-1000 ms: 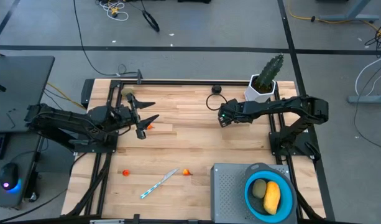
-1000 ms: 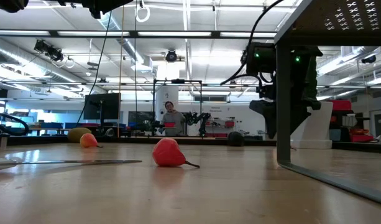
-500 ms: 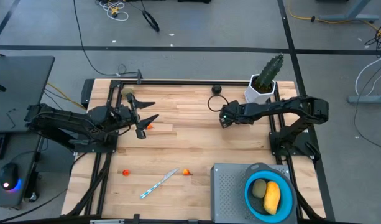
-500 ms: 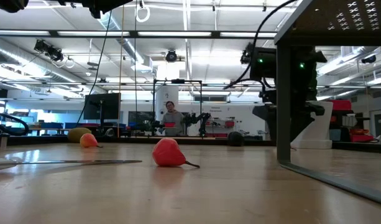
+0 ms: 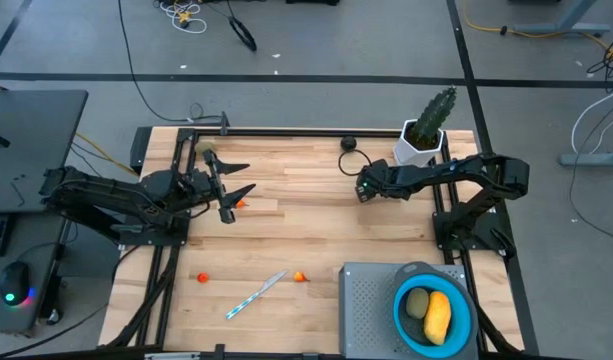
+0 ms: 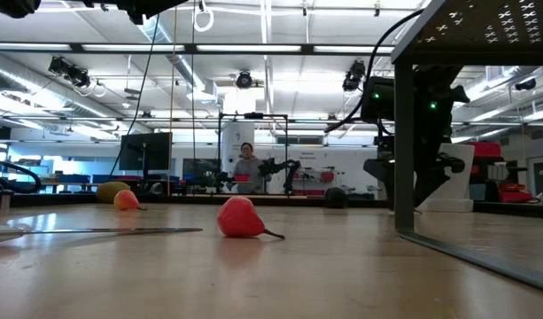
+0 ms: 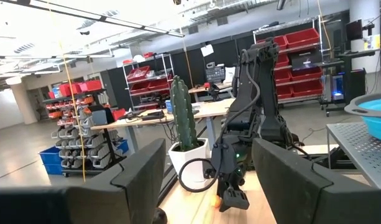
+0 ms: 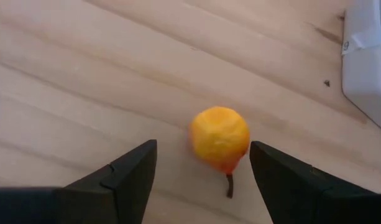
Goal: Pick & Place Fruit
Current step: Put the yellow pear into the blue strainer bowl on the shelf
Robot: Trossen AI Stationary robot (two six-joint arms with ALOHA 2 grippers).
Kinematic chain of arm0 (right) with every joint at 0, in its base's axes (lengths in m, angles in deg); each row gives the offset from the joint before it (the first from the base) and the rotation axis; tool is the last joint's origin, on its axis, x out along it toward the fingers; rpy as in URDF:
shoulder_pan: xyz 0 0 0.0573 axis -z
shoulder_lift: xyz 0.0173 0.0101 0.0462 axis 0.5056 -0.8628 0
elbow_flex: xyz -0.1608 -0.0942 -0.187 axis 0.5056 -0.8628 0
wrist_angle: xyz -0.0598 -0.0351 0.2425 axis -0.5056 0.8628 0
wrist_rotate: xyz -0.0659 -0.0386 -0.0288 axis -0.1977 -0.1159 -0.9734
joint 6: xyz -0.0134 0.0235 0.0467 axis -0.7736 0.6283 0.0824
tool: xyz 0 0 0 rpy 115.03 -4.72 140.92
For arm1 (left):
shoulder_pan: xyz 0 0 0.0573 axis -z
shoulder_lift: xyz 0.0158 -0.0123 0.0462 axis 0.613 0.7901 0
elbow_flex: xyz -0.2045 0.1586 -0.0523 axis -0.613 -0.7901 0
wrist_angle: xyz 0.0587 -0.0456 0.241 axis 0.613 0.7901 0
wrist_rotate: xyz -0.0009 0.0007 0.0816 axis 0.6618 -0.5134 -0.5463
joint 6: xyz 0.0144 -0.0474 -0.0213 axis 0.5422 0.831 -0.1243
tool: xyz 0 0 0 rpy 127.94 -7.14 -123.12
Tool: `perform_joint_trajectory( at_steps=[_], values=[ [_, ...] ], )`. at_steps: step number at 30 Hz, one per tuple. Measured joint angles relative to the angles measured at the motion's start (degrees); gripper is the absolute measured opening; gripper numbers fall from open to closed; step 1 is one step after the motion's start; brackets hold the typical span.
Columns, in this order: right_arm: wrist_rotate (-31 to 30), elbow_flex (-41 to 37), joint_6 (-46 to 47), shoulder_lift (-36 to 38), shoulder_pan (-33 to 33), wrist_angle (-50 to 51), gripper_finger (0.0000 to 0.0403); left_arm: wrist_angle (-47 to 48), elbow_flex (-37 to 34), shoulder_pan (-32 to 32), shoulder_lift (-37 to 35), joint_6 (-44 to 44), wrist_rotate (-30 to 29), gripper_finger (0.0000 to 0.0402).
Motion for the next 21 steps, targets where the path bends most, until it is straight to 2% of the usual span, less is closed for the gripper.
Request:
perform_joint_trajectory(
  at_steps=[8,21],
  values=[
    [0.9,0.0,-0.3,0.0,0.0,-0.3,0.0255,0.0,0.0,0.0,0.0,0.0,0.0,0.0248],
    [0.9,0.0,-1.0,0.0,-0.1,0.1,0.0162,0.0,0.0,0.0,0.0,0.0,0.0,0.0248]
  ],
)
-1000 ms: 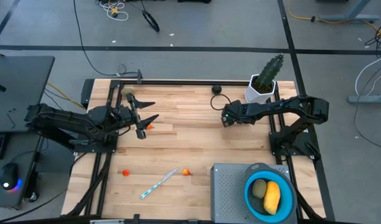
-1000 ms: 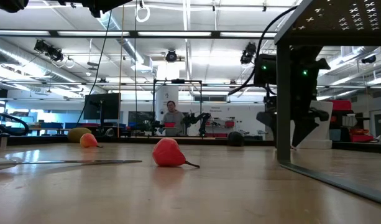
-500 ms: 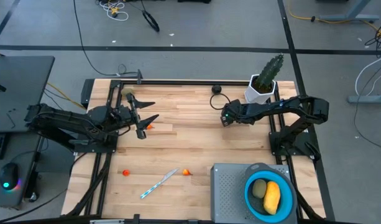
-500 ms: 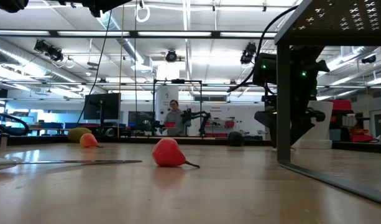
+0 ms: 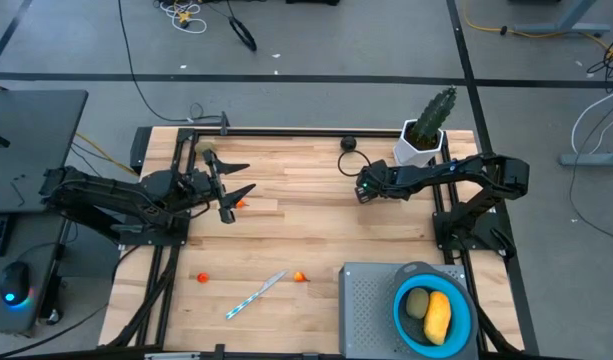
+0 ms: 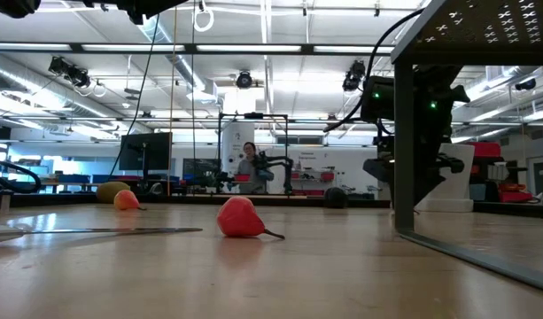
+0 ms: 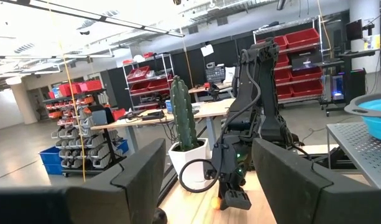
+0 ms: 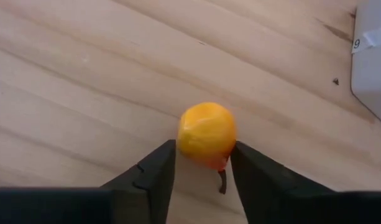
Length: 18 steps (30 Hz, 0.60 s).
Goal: Pick & Place Fruit
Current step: Put the yellow pear into the blue strainer bowl on the shelf
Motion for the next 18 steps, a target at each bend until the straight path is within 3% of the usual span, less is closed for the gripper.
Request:
perform_joint_trajectory(
  at_steps=[8,18],
  values=[
    [-0.5,0.0,-0.9,0.0,-0.1,0.0,0.0116,0.0,0.0,0.0,0.0,0.0,0.0,0.0248],
    [-1.4,0.0,-1.1,0.0,-1.9,-0.4,0.0110,0.0,0.0,0.0,0.0,0.0,0.0,0.0248]
  ],
)
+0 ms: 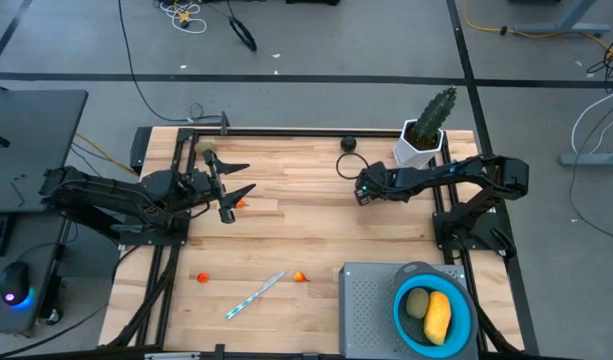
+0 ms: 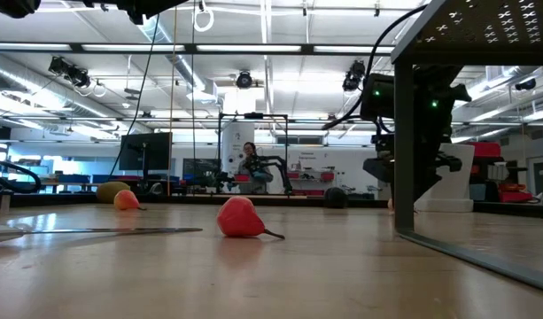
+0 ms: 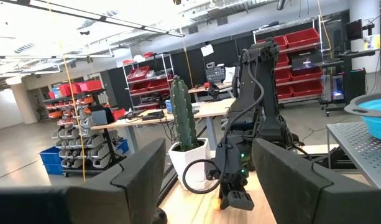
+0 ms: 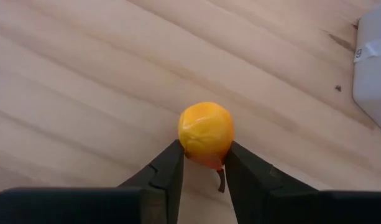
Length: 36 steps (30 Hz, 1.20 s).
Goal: Pick & Place Fruit
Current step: Put the yellow pear into the blue strainer bowl on the shelf
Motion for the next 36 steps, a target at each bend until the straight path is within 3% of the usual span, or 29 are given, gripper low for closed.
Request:
perform_joint_trajectory(
  at_steps=[6,12,24,29,36],
  values=[
    [1.6,0.0,-0.2,3.2,-1.5,0.1,0.0110,0.0,0.0,0.0,0.0,-0.4,0.0,0.0248],
    [3.4,0.0,-0.2,10.8,-3.8,0.1,0.0109,0.0,0.0,0.0,0.0,-0.4,0.0,0.0248],
    [14.4,0.1,-8.5,24.8,-9.4,-4.5,0.0110,0.0,0.0,0.0,0.0,-0.2,0.0,0.0248],
    [18.8,0.1,-10.7,26.9,-9.3,-6.0,0.0110,0.0,0.0,0.0,0.0,-0.1,0.0,0.0248],
    [19.4,0.6,-13.1,27.2,-8.9,-7.5,0.0110,0.0,0.0,0.0,0.0,-0.1,0.0,0.0248]
  ],
)
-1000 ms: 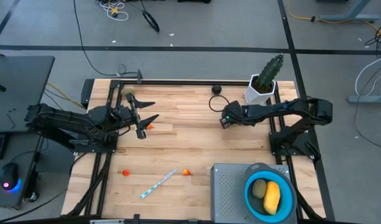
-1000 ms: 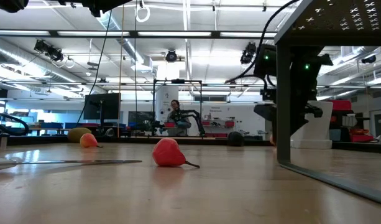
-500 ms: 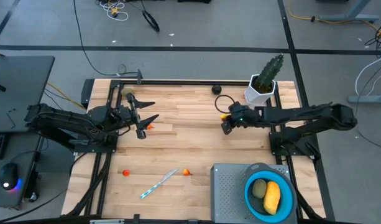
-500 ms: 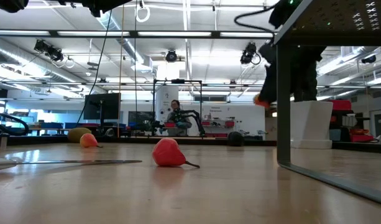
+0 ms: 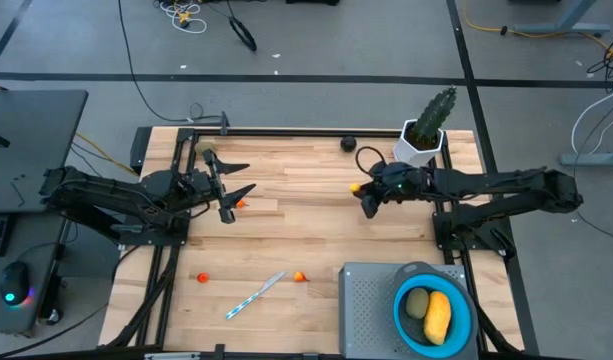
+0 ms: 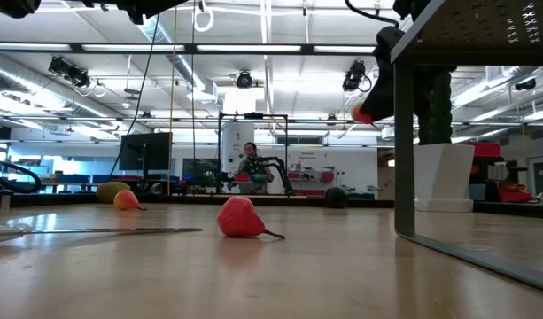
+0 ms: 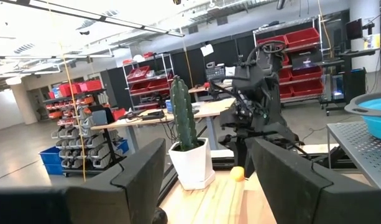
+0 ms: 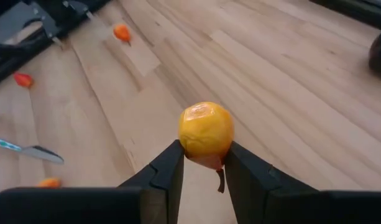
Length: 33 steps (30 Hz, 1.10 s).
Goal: Pick & Place Fruit
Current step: Put the yellow pear into the blue strainer bowl on the shelf
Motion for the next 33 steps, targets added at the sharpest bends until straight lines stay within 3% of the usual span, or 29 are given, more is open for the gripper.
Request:
perform_joint_trajectory(
  at_steps=[4,16,21,28,33],
  values=[
    [0.0,5.2,-2.1,0.1,-1.3,5.2,0.0110,0.0,0.0,0.0,0.0,0.0,-0.2,0.0248],
    [0.7,25.7,-1.8,0.0,-9.8,35.6,0.0110,0.0,0.0,0.0,0.0,0.1,-0.2,0.0248],
    [7.7,31.2,1.9,0.0,-12.0,43.5,0.0110,0.0,0.0,0.0,0.0,0.2,-0.2,0.0248],
    [21.7,32.8,1.9,0.0,-16.7,44.1,0.0110,0.0,0.0,0.0,0.0,0.2,-0.2,0.0248],
    [23.7,32.8,3.1,0.0,-22.3,44.1,0.0110,0.0,0.0,0.0,0.0,0.2,-0.2,0.0248]
  ],
)
